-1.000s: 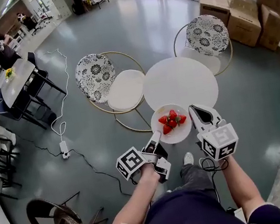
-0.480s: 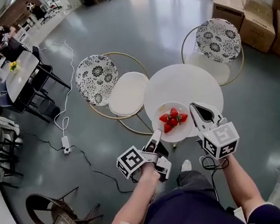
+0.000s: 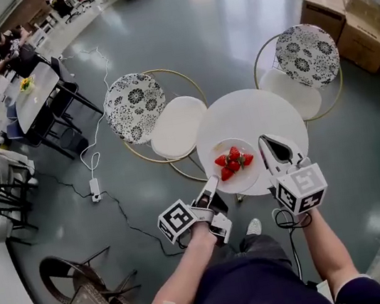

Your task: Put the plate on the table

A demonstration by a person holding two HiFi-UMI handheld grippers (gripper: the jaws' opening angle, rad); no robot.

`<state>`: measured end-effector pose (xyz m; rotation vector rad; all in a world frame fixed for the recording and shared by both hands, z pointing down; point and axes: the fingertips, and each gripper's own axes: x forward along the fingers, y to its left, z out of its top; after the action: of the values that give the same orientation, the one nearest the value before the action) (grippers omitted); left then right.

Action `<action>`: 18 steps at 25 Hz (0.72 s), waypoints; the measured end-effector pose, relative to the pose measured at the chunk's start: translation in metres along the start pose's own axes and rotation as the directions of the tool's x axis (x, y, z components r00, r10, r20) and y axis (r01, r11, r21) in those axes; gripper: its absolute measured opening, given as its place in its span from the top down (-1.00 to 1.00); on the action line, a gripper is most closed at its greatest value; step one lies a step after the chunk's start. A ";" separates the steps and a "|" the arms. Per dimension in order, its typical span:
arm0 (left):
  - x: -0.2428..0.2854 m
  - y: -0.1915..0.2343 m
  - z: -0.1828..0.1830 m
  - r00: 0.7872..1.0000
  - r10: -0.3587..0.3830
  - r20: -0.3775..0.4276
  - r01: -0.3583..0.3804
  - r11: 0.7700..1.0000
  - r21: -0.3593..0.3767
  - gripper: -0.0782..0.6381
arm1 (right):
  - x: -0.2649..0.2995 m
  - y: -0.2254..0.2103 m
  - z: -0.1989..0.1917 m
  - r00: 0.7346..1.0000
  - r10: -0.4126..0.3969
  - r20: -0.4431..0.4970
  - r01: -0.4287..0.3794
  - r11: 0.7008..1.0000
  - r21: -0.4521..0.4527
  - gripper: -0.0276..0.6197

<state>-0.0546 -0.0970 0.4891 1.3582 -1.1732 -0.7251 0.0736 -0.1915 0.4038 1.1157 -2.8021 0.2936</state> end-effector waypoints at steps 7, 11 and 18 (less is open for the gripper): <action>0.022 0.010 0.011 1.000 0.023 -0.022 -0.022 1.000 0.016 0.74 | 0.014 -0.009 -0.003 1.000 -0.009 -0.006 0.009 1.000 0.014 0.91; 0.038 0.017 0.018 0.997 0.023 -0.070 -0.021 0.999 0.032 0.74 | 0.023 -0.011 -0.006 0.999 -0.041 -0.025 0.041 0.999 -0.015 0.91; 0.052 0.018 0.034 0.986 0.002 -0.166 0.005 0.999 0.045 0.74 | 0.031 -0.016 -0.008 0.988 -0.145 -0.049 0.143 0.989 -0.034 0.91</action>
<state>-0.0738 -0.1542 0.5117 1.4288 -1.0618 -0.5775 0.0626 -0.2222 0.4193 1.2771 -2.6558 0.2613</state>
